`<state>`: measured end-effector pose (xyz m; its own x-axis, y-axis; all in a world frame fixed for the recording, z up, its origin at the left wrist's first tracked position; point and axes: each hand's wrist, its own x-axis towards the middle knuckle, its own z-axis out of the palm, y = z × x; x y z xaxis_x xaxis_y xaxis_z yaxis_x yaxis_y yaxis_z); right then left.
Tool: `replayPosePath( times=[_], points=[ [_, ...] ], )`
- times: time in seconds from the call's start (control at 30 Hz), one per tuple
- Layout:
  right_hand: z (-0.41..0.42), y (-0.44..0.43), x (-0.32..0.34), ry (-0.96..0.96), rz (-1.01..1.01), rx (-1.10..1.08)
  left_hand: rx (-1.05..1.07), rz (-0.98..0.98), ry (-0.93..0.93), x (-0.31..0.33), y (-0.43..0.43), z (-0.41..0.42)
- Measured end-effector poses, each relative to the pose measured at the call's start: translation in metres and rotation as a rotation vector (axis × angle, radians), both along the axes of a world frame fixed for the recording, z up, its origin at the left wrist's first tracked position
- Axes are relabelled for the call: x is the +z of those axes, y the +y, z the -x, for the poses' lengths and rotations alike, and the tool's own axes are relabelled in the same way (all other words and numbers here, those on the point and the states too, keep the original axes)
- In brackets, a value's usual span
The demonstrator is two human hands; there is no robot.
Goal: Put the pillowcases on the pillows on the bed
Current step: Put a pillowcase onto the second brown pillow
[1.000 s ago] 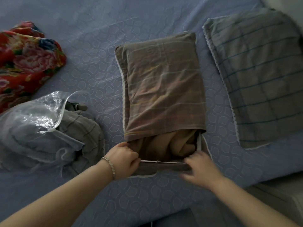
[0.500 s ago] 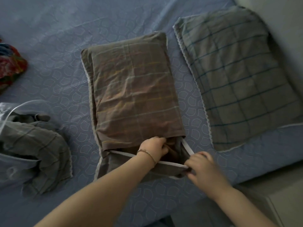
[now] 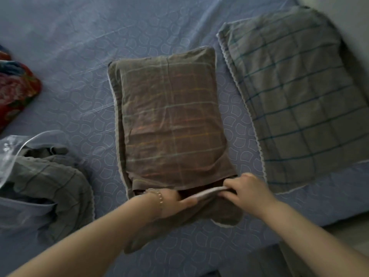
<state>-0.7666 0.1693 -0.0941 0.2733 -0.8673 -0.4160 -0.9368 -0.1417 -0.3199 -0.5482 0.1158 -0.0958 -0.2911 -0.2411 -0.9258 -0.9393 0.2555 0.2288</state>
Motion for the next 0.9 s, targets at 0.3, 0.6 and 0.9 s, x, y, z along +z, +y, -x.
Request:
replayPosePath(
  times=[0.3, 0.6, 0.9],
  points=[
    [-0.047, -0.006, -0.059, -0.009, -0.08, -1.195, 0.503, 0.928, 0.539, -0.023, -0.007, -0.12],
    [-0.207, 0.017, -0.016, -0.416, -0.141, -0.457, 1.478, 0.152, 0.137, -0.059, -0.003, -0.141],
    [-0.269, -0.011, -0.016, -0.251, -0.156, -0.646, 1.673, 0.009, 0.285, -0.047, 0.003, -0.159]
  ],
)
